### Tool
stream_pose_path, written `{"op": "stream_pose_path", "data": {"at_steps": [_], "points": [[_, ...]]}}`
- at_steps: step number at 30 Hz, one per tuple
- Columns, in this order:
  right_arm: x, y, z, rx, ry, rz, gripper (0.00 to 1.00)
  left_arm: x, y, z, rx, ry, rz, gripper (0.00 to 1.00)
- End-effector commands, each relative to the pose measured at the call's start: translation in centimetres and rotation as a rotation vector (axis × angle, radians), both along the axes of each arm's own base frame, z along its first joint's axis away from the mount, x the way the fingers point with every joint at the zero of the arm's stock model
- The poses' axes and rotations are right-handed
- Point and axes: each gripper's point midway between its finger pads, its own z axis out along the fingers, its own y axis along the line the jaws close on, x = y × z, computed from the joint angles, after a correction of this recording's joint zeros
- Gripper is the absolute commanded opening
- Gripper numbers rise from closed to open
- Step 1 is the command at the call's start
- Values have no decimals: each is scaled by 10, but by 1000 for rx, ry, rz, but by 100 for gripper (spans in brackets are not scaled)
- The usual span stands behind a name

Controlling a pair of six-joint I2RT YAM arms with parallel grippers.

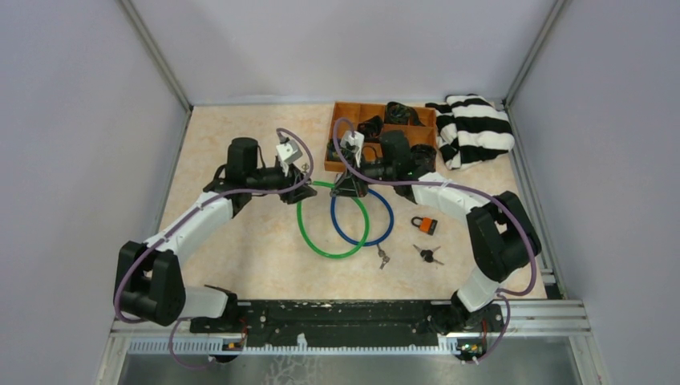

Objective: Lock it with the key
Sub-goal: Lock the lock.

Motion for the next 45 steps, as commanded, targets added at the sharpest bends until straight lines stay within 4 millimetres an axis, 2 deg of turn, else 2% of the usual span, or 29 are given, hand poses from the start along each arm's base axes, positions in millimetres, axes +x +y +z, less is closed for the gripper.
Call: {"op": "stream_pose_path", "data": {"at_steps": [1, 9, 14, 18, 25, 30, 34, 37, 41, 45], "points": [[-4, 5, 46, 104, -133, 39, 0, -24, -2, 0, -19, 13, -110, 56], [-7, 3, 47, 107, -135, 34, 0, -27, 12, 0, -53, 75, -83, 58], [-9, 4, 50, 121, -141, 43, 0, -26, 11, 5, -95, 112, -105, 38], [-15, 11, 55, 123, -160, 84, 0, -25, 5, 17, -123, 112, -150, 27], [-23, 16, 79, 176, -234, 121, 0, -38, 3, 36, -93, 31, -263, 5], [-40, 15, 86, 235, -306, 186, 0, -60, -10, 38, -73, -54, -357, 1], [-56, 13, 77, 263, -376, 221, 0, -78, -26, 20, 28, -116, -444, 0], [-66, 12, 76, 275, -411, 235, 0, -88, -31, 10, 68, -110, -491, 0], [-73, 13, 72, 274, -441, 240, 0, -89, -35, 12, 91, -112, -508, 0], [-74, 13, 76, 279, -465, 232, 0, -89, -37, 24, 96, -142, -513, 0]]}}
